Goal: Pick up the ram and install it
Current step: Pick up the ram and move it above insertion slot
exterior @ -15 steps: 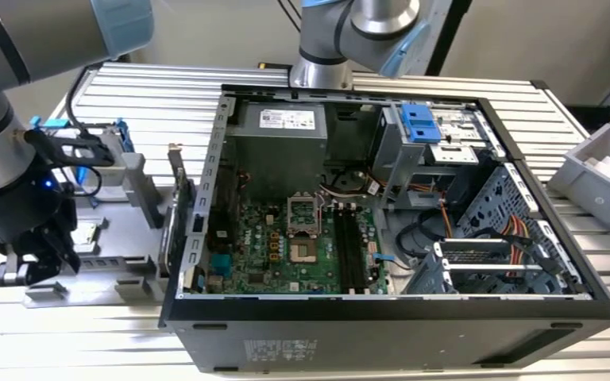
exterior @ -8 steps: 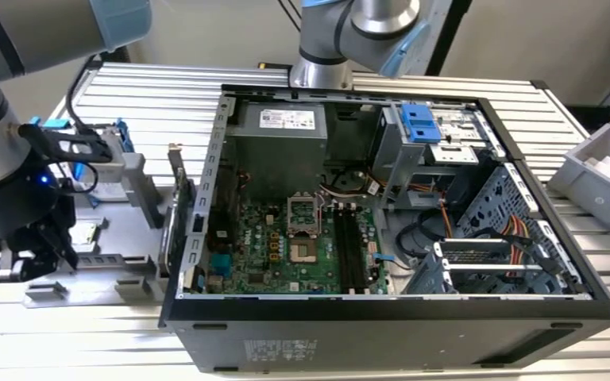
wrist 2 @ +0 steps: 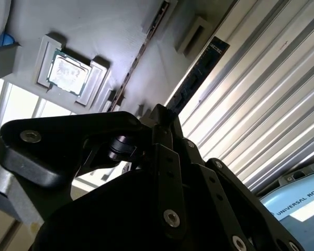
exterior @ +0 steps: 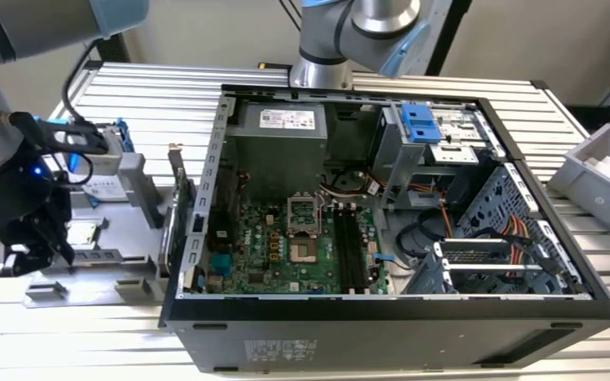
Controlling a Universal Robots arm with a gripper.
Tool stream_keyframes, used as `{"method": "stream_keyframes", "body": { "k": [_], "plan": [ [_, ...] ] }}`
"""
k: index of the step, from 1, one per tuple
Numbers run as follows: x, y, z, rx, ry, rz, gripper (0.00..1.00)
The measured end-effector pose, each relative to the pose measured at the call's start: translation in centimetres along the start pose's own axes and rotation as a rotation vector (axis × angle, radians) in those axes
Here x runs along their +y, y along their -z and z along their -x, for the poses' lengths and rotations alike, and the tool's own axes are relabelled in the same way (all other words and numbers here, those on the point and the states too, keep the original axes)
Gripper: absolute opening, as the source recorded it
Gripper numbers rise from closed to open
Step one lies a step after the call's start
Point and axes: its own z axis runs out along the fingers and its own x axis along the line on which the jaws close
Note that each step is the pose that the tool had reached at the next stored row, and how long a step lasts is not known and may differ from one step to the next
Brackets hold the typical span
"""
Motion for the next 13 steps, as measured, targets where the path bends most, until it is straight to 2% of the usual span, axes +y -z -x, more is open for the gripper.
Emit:
{"method": "stream_keyframes", "body": {
  "k": [13],
  "plan": [
    [0.07, 1.44, 0.01, -0.0001, -0.004, 0.0000, 0.00]
  ]
}}
